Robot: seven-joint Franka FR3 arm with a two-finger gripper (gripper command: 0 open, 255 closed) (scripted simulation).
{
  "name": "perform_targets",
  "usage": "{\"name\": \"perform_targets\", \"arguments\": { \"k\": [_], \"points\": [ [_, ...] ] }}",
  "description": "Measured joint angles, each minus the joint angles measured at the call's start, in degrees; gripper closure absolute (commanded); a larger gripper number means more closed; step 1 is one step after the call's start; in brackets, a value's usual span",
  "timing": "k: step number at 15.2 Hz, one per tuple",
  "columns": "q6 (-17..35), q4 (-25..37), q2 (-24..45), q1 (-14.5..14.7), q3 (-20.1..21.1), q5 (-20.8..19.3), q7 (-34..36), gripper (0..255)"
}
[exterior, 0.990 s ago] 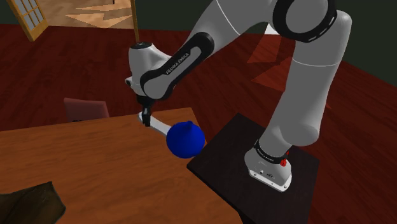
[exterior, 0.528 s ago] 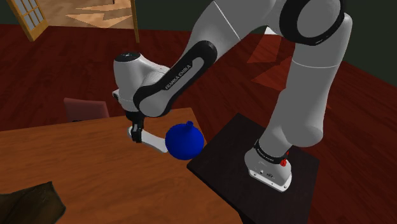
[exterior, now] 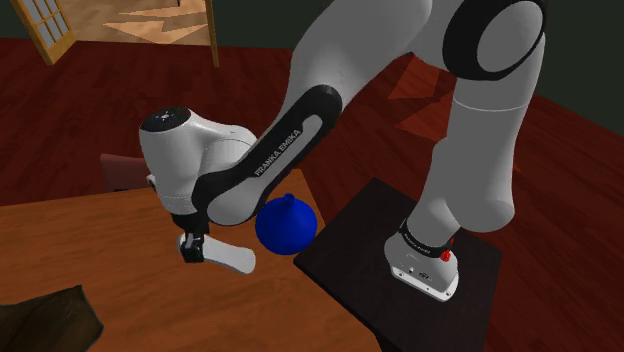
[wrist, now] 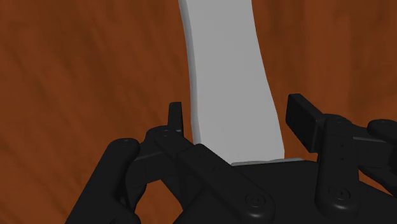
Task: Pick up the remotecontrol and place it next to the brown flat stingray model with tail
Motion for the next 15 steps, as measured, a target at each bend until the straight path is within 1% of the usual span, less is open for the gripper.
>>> {"name": "perform_targets", "arguments": {
  "k": [2,5,10,13,15],
  "points": [
    [-0.40,1.53,1.19,2.02,0.47,-0.65,2.84,255],
    [-2.43,5.35,3.11,5.05,1.14,-1.48,6.75,255],
    [-5.04,12.66,8.09,11.03,1.85,-3.44,13.91,255],
    [-4.23,13.58,9.76,12.23,1.70,-4.11,15.38,255],
    [-3.33,13.44,10.61,12.44,1.50,-4.42,15.66,255]
  ]
}}
